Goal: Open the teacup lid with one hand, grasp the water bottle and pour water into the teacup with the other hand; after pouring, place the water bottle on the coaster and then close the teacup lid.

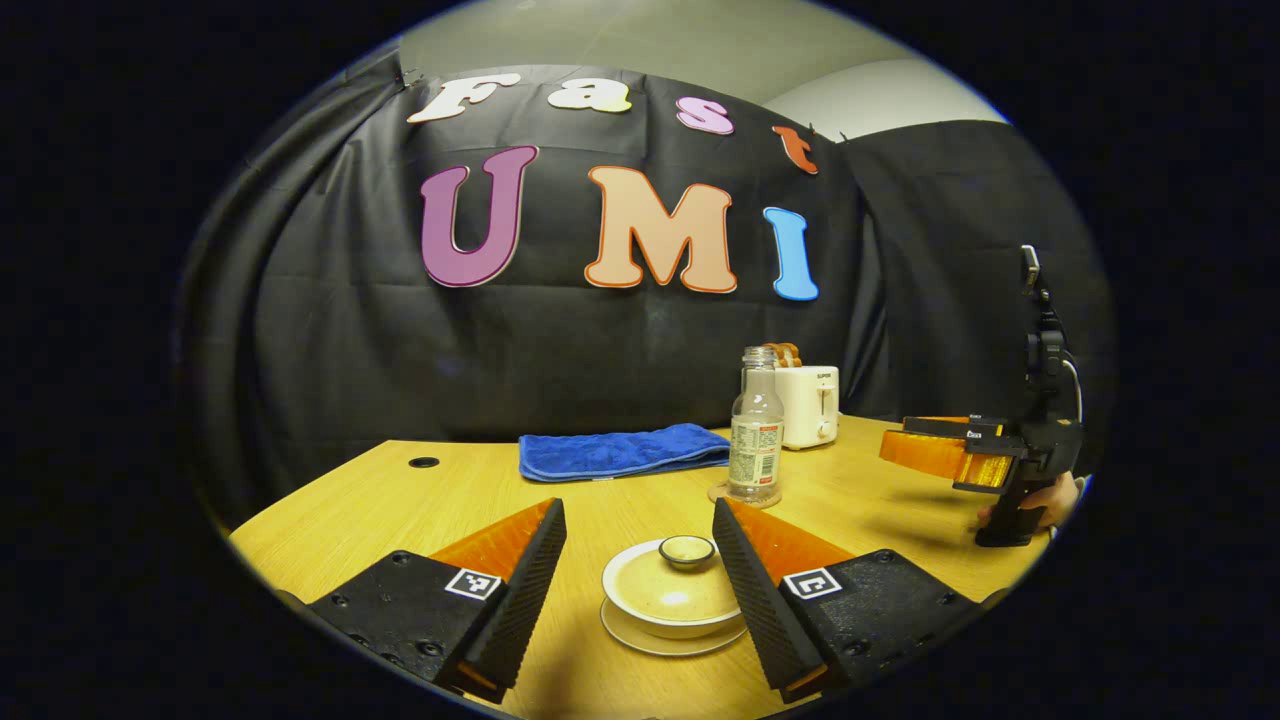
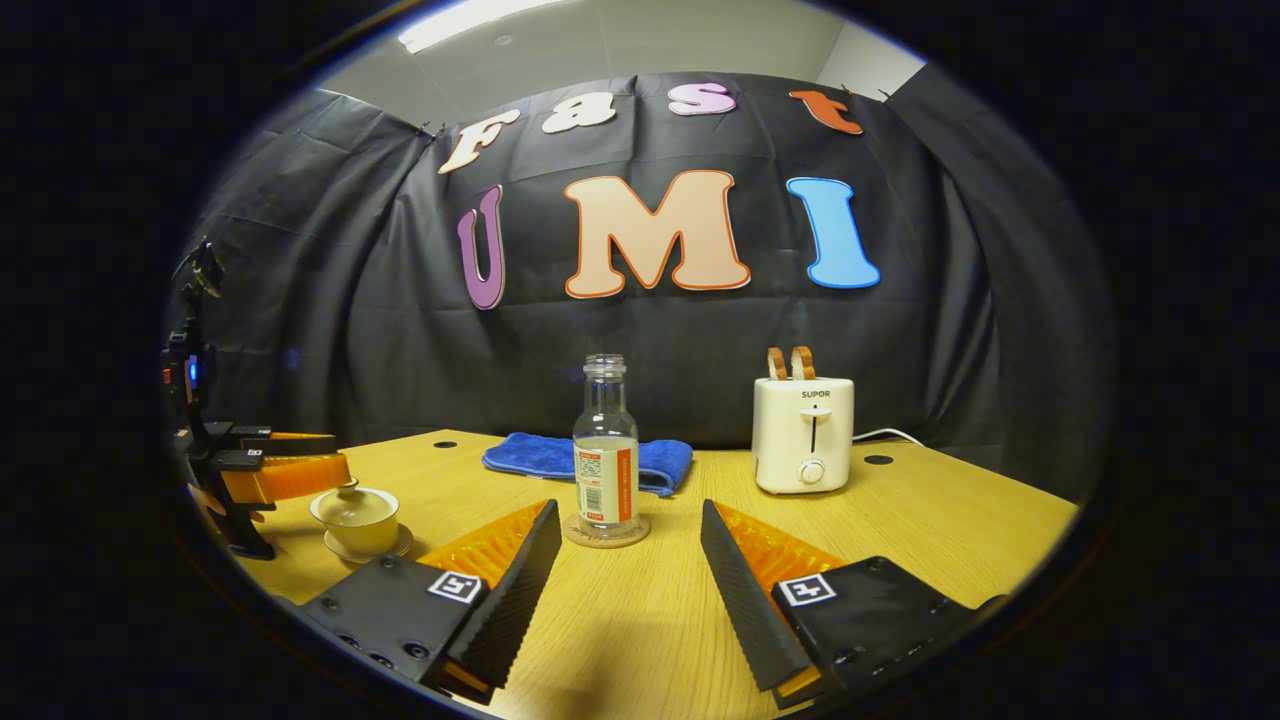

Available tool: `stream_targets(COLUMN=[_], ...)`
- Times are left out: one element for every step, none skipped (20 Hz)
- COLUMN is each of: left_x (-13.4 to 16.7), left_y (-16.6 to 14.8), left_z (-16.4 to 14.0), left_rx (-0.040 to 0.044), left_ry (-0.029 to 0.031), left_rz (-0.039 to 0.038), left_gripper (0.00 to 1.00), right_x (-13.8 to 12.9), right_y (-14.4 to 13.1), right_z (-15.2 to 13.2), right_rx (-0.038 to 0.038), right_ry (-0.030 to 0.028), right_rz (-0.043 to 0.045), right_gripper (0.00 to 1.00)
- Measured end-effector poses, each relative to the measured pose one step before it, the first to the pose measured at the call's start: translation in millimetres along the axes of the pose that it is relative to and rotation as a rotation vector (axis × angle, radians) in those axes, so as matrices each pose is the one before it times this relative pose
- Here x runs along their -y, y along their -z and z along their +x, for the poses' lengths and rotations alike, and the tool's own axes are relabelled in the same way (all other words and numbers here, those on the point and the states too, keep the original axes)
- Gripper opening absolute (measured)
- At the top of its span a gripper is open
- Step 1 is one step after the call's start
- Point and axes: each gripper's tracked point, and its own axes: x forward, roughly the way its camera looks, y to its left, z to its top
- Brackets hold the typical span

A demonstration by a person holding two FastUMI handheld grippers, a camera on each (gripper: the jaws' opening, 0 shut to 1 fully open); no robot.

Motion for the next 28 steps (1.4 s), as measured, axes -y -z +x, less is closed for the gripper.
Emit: stream_targets(left_x=[-6.34, -8.09, -5.04, -6.37, -8.21, -8.52, -8.36, -6.89, -2.11, 1.76, 0.54, -0.28, -0.26, 0.12, 0.00, -0.47, -1.07, 0.13, 0.42, 0.22, -0.73, -0.51, 0.39, -0.06, 0.53, -0.26, 0.23, 0.15], left_y=[-0.65, 0.65, -0.89, -0.40, 0.49, -0.38, 0.88, -0.12, 0.84, 0.22, -0.47, 0.00, 0.13, -0.02, 1.21, -0.63, 0.21, -0.28, 0.03, 0.23, -0.37, -0.30, 0.71, 0.41, -0.42, -0.35, 0.32, -0.11], left_z=[-3.62, -3.95, -5.72, -4.40, -4.44, -3.61, -1.79, -1.37, -0.53, -0.86, 0.24, 0.31, -0.52, 0.03, 1.19, -0.69, 0.19, -0.10, -0.03, 0.22, -0.15, -0.11, 0.11, 0.20, -0.03, -0.34, 0.09, 0.02], left_rx=[0.00115, -0.00199, 0.00254, 0.00109, 0.00052, -0.00029, -0.00007, -0.00183, -0.00023, -0.00307, 0.00307, -0.00113, 0.00041, 0.00227, -0.00212, 0.00129, -0.00018, 0.00001, 0.00041, 0.00020, 0.00066, -0.00048, 0.00057, -0.00081, 0.00052, -0.00042, 0.00061, -0.00012], left_ry=[-0.02923, -0.03223, -0.02533, -0.02872, -0.02970, -0.03537, -0.03405, -0.03225, -0.01550, 0.00044, 0.00164, 0.00019, -0.00021, 0.00004, -0.00060, -0.00299, -0.00297, -0.00019, -0.00008, 0.00001, 0.00008, -0.00009, 0.00001, -0.00009, 0.00005, 0.00002, 0.00001, 0.00009], left_rz=[0.00168, -0.00032, 0.00144, 0.00102, 0.00152, 0.00024, 0.00089, 0.00013, -0.00016, 0.00160, -0.00114, 0.00024, -0.00053, -0.00012, 0.00001, -0.00011, 0.00024, 0.00022, 0.00018, 0.00017, 0.00033, 0.00004, -0.00024, -0.00038, -0.00035, 0.00013, -0.00003, 0.00048], left_gripper=[0.86, 0.87, 0.87, 0.87, 0.86, 0.87, 0.86, 0.87, 0.87, 0.86, 0.85, 0.85, 0.86, 0.86, 0.85, 0.85, 0.85, 0.85, 0.85, 0.86, 0.85, 0.85, 0.85, 0.85, 0.85, 0.86, 0.85, 0.85], right_x=[4.58, 3.62, 3.57, 1.80, -0.12, 1.95, 2.88, 2.89, 0.54, -0.91, 0.51, 1.41, -0.15, -0.86, 0.14, 0.18, 0.10, -0.19, 0.06, -0.12, -0.49, -0.41, 0.20, -0.14, -0.20, 0.33, -0.09, -0.04], right_y=[-0.15, -0.53, -1.38, 1.04, 0.28, -0.44, -0.83, 0.02, 0.47, 0.55, -0.54, -0.38, 0.20, 0.01, -0.50, 0.36, -0.06, 0.36, -0.39, 0.19, -0.22, 0.34, -0.54, 0.39, -0.06, -0.01, -0.24, 0.23], right_z=[-1.40, -1.70, -1.60, -0.70, -0.94, -0.07, -0.24, -0.87, -0.24, -0.33, -0.80, 0.36, -0.11, -0.53, -0.06, 0.26, -0.64, 0.01, 0.09, 0.08, -0.02, -0.21, 0.32, 0.00, 0.14, -0.28, 0.07, 0.02], right_rx=[0.00112, 0.00219, 0.00605, -0.00452, 0.00011, 0.00179, 0.00009, 0.00154, -0.00017, -0.00069, 0.00022, 0.00138, -0.00116, 0.00082, -0.00062, 0.00021, 0.00017, -0.00018, 0.00019, -0.00019, 0.00020, 0.00019, -0.00026, 0.00019, -0.00007, 0.00010, -0.00012, 0.00005], right_ry=[0.01909, 0.01737, 0.01700, 0.00765, 0.00389, 0.00785, 0.01363, 0.01108, 0.00197, -0.00008, 0.00354, 0.00234, -0.00154, -0.00161, -0.00079, -0.00045, -0.00057, -0.00091, -0.00023, -0.00020, -0.00268, -0.00181, -0.00027, -0.00104, -0.00017, -0.00012, -0.00003, -0.00017], right_rz=[-0.00030, -0.00045, -0.00001, -0.00035, -0.00038, -0.00086, -0.00056, 0.00038, -0.00074, 0.00012, -0.00030, -0.00011, 0.00011, -0.00010, 0.00022, -0.00008, -0.00004, 0.00016, -0.00015, 0.00035, 0.00024, 0.00017, 0.00014, -0.00011, 0.00010, -0.00010, 0.00007, -0.00008], right_gripper=[0.91, 0.91, 0.85, 0.90, 0.91, 0.84, 0.85, 0.85, 0.91, 0.96, 0.91, 0.85, 0.91, 0.91, 0.91, 0.91, 0.85, 0.91, 0.91, 0.91, 0.91, 0.91, 0.91, 0.91, 0.91, 0.91, 0.91, 0.91])
